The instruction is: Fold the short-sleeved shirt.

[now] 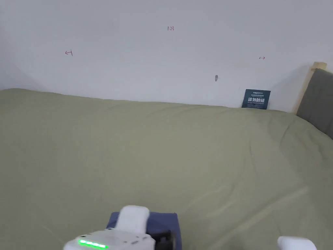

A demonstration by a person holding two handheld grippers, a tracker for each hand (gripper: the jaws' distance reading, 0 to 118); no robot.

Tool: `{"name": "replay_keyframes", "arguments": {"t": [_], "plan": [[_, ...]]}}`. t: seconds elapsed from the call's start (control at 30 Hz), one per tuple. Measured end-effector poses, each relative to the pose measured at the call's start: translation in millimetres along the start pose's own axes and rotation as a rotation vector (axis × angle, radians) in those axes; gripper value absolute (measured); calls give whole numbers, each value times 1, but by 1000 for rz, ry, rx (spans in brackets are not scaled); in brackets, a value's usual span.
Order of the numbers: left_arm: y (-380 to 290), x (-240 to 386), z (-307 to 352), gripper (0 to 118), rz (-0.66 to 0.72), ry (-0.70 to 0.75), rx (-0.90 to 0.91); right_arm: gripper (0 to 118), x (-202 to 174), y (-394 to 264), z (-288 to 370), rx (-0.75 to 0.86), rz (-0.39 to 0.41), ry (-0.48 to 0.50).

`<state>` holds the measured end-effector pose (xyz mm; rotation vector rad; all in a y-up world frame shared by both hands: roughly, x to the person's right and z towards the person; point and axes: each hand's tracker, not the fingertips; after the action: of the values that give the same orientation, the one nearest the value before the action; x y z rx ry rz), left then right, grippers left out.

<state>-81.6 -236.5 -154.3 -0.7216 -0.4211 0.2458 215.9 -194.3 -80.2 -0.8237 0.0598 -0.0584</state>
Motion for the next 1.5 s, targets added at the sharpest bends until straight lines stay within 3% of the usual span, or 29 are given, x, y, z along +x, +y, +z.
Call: {"name": "replay_keyframes", "arguments": {"t": [0.03,0.07,0.1,0.13,0.23,0.4,0.5,0.73,1.03,1.2,1.27,1.37,1.5], "plan": [[3,-8,12,61,60,-3,32,2,-2,1,-1,-2,6,0],[4,-20,16,47,110,-9,56,2,-4,0,-1,0,12,2],[4,-33,17,13,156,-21,61,2,-6,0,-2,2,17,8],[3,-44,13,0,220,-20,61,2,-8,0,-3,-1,20,16],[6,-69,-10,0,374,-154,33,2,-12,-2,-3,-9,29,35],[2,-63,-60,0,325,-176,28,2,-11,-5,-3,-24,33,36],[-5,-62,-94,0,398,-302,15,2,-8,-6,-3,-26,27,22],[-44,-77,-149,0,485,-389,-41,2,-4,-13,-3,-54,20,6],[-64,-72,-101,0,592,-439,-16,2,-12,-15,-10,-70,27,13],[-105,-57,-95,0,552,-368,-142,2,-24,-14,-15,-72,53,46],[-118,-52,-92,0,584,-414,-174,2,-28,-13,-16,-72,60,58],[-121,-33,-81,0,460,-327,-230,2,-32,-11,-20,-70,72,69],[-94,-26,-36,0,404,-387,-110,2,-33,-2,-28,-52,77,97]]}}
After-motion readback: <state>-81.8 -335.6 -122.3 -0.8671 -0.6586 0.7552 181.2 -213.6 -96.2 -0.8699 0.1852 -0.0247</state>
